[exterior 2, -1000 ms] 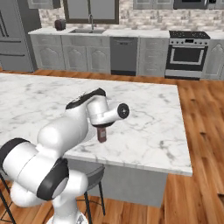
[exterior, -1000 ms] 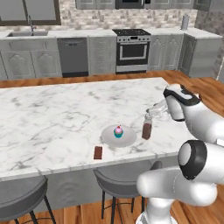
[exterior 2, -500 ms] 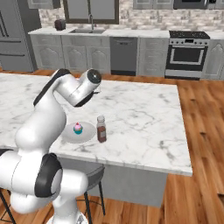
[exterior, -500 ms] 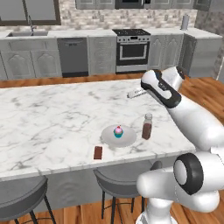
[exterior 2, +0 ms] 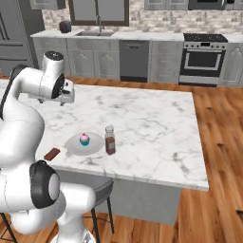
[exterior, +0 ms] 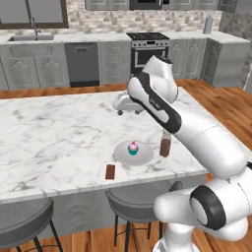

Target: Take the cinnamon bottle from the cabinet and place it on the dining table, next to the plate with the cupcake. Then take the chocolate from the dining counter and place it on the cupcake plate.

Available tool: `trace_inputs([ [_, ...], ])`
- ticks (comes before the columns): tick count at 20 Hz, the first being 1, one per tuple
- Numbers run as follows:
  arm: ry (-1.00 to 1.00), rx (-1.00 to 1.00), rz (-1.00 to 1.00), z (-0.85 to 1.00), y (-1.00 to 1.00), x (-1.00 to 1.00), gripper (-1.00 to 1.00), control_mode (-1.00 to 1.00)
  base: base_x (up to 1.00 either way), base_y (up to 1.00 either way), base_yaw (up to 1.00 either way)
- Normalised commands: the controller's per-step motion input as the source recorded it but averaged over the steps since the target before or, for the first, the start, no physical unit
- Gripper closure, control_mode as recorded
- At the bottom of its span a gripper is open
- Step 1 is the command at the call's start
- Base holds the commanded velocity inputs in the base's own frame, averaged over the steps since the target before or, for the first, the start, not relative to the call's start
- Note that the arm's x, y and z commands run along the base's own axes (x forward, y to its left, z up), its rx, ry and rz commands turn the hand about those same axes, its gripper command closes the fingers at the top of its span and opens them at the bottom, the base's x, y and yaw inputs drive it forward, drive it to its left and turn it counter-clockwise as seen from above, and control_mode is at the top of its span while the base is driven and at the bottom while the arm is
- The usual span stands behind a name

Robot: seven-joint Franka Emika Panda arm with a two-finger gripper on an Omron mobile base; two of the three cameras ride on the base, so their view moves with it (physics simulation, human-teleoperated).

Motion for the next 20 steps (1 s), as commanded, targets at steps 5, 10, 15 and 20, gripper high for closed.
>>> trace_inputs([
  [5, 0.18, -0.35, -0.26, -0.99, 0.93, -1.00, -1.00, -1.00, 0.00, 0.00, 0.00],
  [10, 0.23, -0.21, -0.27, -0.99, 0.11, -0.49, -1.00, -1.00, 0.00, 0.00, 0.00],
  [15, 0.23, 0.00, -0.27, -0.67, 0.00, -0.02, -1.00, -1.00, 0.00, 0.00, 0.00],
  [20, 0.17, 0.00, -0.23, -0.61, 0.00, 0.16, -1.00, -1.00, 0.00, 0.00, 0.00],
])
